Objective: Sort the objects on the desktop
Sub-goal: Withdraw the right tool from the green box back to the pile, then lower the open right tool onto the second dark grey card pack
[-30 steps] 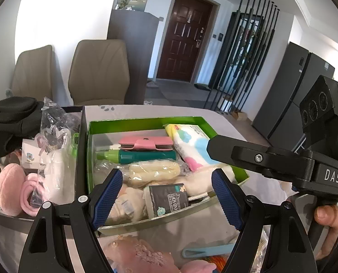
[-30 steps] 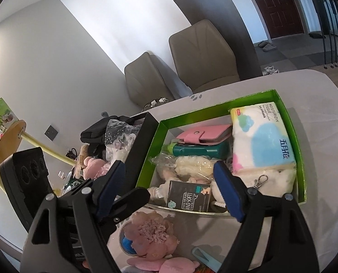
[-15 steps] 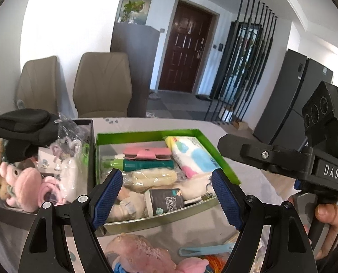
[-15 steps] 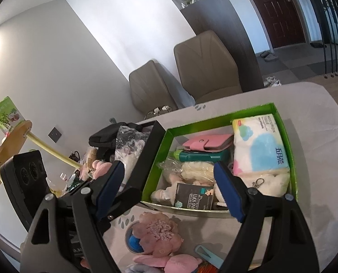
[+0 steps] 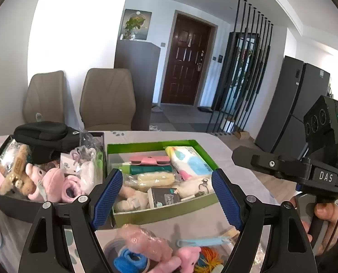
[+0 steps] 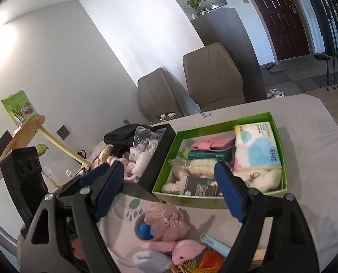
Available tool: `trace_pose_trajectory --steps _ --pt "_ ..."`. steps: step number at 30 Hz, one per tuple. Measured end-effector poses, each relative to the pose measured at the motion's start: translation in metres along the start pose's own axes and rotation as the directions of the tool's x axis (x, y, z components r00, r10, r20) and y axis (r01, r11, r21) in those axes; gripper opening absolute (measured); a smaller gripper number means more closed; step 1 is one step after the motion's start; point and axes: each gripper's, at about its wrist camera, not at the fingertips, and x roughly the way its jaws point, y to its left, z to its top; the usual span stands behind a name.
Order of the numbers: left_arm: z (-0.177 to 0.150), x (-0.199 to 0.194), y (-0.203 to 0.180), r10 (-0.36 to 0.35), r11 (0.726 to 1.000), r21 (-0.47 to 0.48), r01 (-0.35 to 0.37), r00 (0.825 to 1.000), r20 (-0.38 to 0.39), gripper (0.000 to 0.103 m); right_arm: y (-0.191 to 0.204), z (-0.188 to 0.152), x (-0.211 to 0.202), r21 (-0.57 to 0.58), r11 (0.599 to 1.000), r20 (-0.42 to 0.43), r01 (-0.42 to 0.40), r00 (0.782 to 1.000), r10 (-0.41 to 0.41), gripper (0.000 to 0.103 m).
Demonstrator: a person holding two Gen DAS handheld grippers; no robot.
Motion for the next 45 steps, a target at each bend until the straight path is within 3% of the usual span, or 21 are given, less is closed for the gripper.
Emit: trace_pose_trajectory --steps 9,21,26,31,45 --pt "-0.026 -0.027 -0.011 -0.009 1.0 0.0 0.009 1.0 0.016 0.081 -0.002 -0.031 -0.019 -0.024 1.0 -0.037 0.006 0.999 -0.007 0.083" --pt "-0.103 -0.042 -0.04 -0.054 0.999 -0.011 0.054 0.995 -0.083 0.081 -0.026 -0.096 -0.03 0.032 0.999 -0.172 -0.034 0.984 0.039 0.081" --pt "-0.147 -0.042 -0.049 -0.112 0.993 -0.065 0.103 0.982 -0.152 0.081 -0.039 -0.13 -0.022 0.127 0.987 -0.256 -0.099 0.958 0.13 0.081" --pt "-0.186 -0.027 -0.061 -0.155 0.986 -0.092 0.136 0.956 -0.247 0.081 -0.048 -0.152 -0.018 0.166 0.984 -0.297 -0.063 0.949 0.111 0.081" --pt "-0.201 -0.008 -0.086 -0.195 0.98 -0.086 0.177 0.93 -0.311 0.081 -0.069 -0.17 -0.01 0.185 0.983 -0.346 0.02 0.937 0.046 0.081"
